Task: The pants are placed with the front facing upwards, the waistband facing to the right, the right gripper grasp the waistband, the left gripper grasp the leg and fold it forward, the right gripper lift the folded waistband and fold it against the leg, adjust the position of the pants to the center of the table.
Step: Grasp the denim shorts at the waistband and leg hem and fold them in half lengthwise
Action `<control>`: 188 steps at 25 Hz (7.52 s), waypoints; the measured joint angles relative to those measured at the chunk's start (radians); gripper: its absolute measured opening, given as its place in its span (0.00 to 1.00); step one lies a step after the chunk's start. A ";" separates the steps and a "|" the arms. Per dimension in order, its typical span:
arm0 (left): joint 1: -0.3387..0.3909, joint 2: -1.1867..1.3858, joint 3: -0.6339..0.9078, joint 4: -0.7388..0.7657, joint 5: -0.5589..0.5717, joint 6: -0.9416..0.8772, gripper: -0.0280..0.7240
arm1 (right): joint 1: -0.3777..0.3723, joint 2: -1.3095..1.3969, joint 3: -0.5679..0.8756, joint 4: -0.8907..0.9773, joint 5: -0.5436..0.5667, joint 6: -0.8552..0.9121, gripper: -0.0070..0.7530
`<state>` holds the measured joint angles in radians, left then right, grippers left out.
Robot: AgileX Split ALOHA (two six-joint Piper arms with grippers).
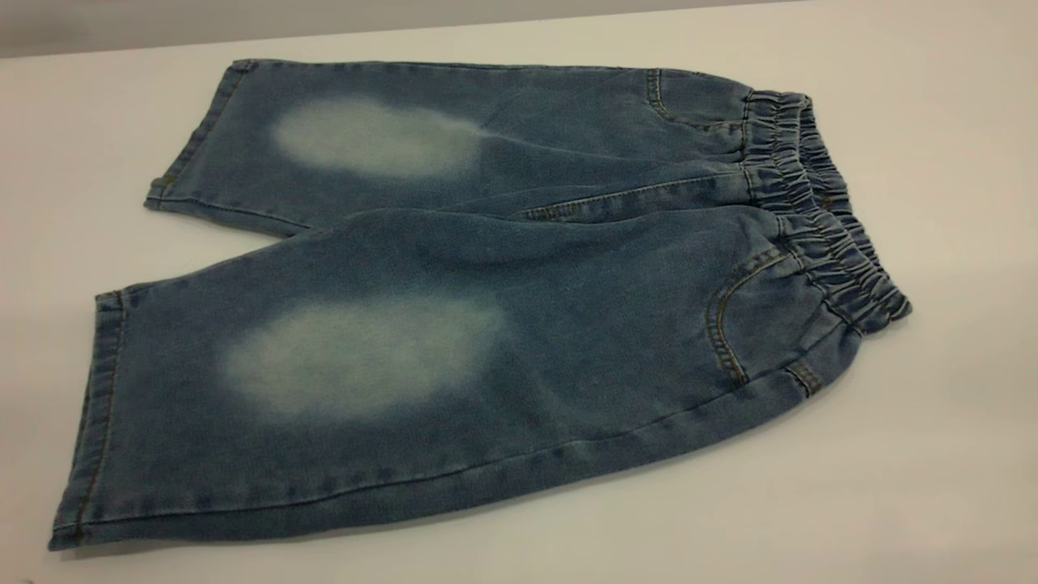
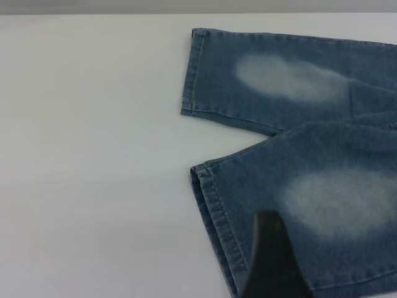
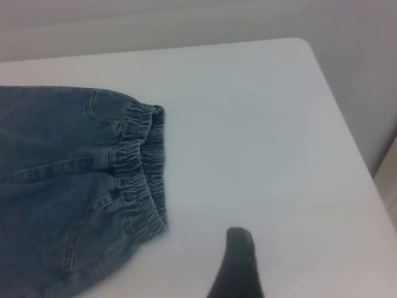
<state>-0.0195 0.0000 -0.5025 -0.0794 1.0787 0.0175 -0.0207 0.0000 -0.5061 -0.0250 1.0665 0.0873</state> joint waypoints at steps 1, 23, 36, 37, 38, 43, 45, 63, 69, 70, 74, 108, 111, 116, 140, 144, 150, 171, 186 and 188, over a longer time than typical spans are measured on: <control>0.000 0.000 0.000 0.000 0.000 0.000 0.59 | 0.000 0.000 0.000 0.000 0.000 0.000 0.68; -0.001 0.008 0.000 0.001 0.000 -0.003 0.59 | 0.000 0.000 0.000 0.000 0.000 0.000 0.68; -0.001 0.446 -0.230 0.051 -0.189 -0.090 0.59 | 0.001 0.344 -0.196 0.089 -0.167 -0.001 0.68; -0.001 0.491 -0.257 0.042 -0.196 -0.090 0.59 | 0.001 0.405 -0.214 0.098 -0.168 -0.006 0.68; -0.002 0.545 -0.278 0.034 -0.205 -0.086 0.59 | 0.001 0.448 -0.234 0.108 -0.179 -0.014 0.68; -0.002 0.790 -0.349 -0.024 -0.334 -0.079 0.59 | 0.001 0.674 -0.267 0.164 -0.274 -0.019 0.68; -0.002 0.873 -0.350 -0.046 -0.397 -0.079 0.59 | 0.001 0.756 -0.267 0.197 -0.341 -0.019 0.68; -0.002 1.297 -0.349 -0.090 -0.698 -0.026 0.59 | -0.002 1.349 -0.271 0.690 -0.575 -0.436 0.68; -0.002 1.296 -0.358 -0.088 -0.697 -0.026 0.59 | -0.078 1.513 -0.271 0.876 -0.530 -0.600 0.68; -0.002 1.296 -0.358 -0.088 -0.699 -0.026 0.59 | -0.094 1.534 -0.271 0.915 -0.507 -0.638 0.68; -0.002 1.296 -0.358 -0.088 -0.698 -0.026 0.59 | -0.179 1.592 -0.271 1.086 -0.410 -0.815 0.68; -0.003 1.295 -0.358 -0.089 -0.686 -0.028 0.59 | -0.307 2.100 -0.219 1.368 -0.223 -1.352 0.68; -0.003 1.295 -0.358 -0.089 -0.686 -0.028 0.59 | -0.307 2.131 -0.219 1.390 -0.222 -1.384 0.68; -0.003 1.295 -0.358 -0.089 -0.686 -0.028 0.59 | -0.307 2.168 -0.219 1.440 -0.203 -1.456 0.68; -0.003 1.295 -0.358 -0.089 -0.690 -0.028 0.59 | -0.307 2.330 -0.219 1.596 -0.048 -1.657 0.65; -0.003 1.295 -0.358 -0.086 -0.692 -0.028 0.59 | -0.307 2.342 -0.219 1.614 -0.021 -1.657 0.65; -0.003 1.295 -0.358 -0.085 -0.692 -0.028 0.59 | -0.307 2.342 -0.219 1.618 0.014 -1.657 0.65; -0.003 1.295 -0.358 -0.083 -0.693 -0.028 0.59 | -0.307 2.342 -0.219 1.615 0.033 -1.657 0.23; -0.003 1.295 -0.358 -0.083 -0.549 -0.027 0.59 | -0.307 2.342 -0.220 1.602 0.034 -1.657 0.05; -0.003 1.295 -0.358 -0.083 -0.493 -0.018 0.59 | -0.307 2.342 -0.224 1.591 0.034 -1.657 0.05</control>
<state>-0.0227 1.2952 -0.8608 -0.1624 0.5861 0.0000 -0.3282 2.3422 -0.7296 1.5665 1.1003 -1.5698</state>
